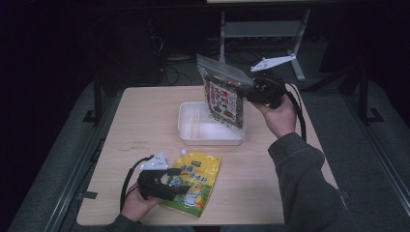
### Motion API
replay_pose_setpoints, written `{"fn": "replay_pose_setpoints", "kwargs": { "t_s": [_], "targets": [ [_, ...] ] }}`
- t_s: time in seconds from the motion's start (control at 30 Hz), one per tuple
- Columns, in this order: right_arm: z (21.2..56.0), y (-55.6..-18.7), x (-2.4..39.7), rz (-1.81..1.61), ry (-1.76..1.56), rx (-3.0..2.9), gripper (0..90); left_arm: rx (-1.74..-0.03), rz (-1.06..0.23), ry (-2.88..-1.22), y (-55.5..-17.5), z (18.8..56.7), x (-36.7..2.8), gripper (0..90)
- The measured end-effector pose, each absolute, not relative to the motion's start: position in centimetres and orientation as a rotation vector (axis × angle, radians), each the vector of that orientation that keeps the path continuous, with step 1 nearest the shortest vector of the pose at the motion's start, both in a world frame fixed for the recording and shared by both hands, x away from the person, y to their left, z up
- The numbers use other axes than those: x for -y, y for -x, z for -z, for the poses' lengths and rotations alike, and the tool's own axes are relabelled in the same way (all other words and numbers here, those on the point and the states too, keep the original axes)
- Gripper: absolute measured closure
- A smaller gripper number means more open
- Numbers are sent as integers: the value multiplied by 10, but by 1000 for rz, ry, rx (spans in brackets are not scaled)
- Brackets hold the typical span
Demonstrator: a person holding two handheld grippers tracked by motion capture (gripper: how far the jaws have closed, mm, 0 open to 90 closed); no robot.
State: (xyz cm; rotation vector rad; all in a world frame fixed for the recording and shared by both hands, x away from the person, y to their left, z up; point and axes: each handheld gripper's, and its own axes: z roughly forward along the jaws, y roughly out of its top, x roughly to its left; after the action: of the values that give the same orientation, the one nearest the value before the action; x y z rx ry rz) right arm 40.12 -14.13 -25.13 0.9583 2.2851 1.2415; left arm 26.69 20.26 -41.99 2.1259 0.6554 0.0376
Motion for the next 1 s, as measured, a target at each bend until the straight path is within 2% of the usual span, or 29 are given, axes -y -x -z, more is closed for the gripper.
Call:
{"fn": "replay_pose_setpoints", "kwargs": {
  "t_s": [0.53, 1.0],
  "targets": [
    [290, -435, 134, -1291, -1012, -2260, 788, -683, -44, -2134, -270, 423, -206, 256],
    [307, -440, 142, -1275, -1016, -2287, 784, -688, -42, -2135, -270, 424, -205, 258]
  ]
}}
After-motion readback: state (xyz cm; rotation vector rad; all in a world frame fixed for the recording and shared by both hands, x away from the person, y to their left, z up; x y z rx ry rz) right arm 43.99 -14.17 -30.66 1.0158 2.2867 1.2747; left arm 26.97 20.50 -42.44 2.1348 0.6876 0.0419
